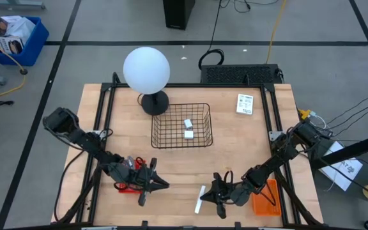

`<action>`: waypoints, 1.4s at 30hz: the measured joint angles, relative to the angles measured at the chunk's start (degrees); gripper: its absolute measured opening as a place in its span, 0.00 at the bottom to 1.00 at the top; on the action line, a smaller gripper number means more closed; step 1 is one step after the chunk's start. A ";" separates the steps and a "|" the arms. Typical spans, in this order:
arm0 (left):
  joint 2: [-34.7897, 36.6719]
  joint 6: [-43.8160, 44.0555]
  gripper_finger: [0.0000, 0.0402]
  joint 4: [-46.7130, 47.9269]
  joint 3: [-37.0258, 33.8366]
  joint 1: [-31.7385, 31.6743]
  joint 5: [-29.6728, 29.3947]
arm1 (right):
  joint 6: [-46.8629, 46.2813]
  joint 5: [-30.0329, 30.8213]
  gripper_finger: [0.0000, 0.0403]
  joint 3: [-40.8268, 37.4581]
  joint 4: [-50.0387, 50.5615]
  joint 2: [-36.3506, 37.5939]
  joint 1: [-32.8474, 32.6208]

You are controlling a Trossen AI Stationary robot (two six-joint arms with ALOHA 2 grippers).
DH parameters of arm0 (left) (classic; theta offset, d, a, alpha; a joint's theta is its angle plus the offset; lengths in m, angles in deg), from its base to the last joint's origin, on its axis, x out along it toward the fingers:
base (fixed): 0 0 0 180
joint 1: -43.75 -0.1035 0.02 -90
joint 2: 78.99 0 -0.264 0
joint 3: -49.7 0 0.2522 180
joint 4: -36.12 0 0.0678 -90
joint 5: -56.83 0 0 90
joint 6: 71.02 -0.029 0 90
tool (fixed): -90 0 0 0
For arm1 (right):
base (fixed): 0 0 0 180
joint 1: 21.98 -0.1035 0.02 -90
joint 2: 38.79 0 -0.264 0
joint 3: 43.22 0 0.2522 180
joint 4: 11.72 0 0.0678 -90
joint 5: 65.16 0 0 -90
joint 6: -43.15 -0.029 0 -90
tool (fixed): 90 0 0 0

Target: Pick and place items into bin

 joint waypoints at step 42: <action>-0.04 1.85 0.09 3.99 0.02 -0.02 -0.10 | 47.19 -28.15 0.51 12.39 32.68 7.17 11.99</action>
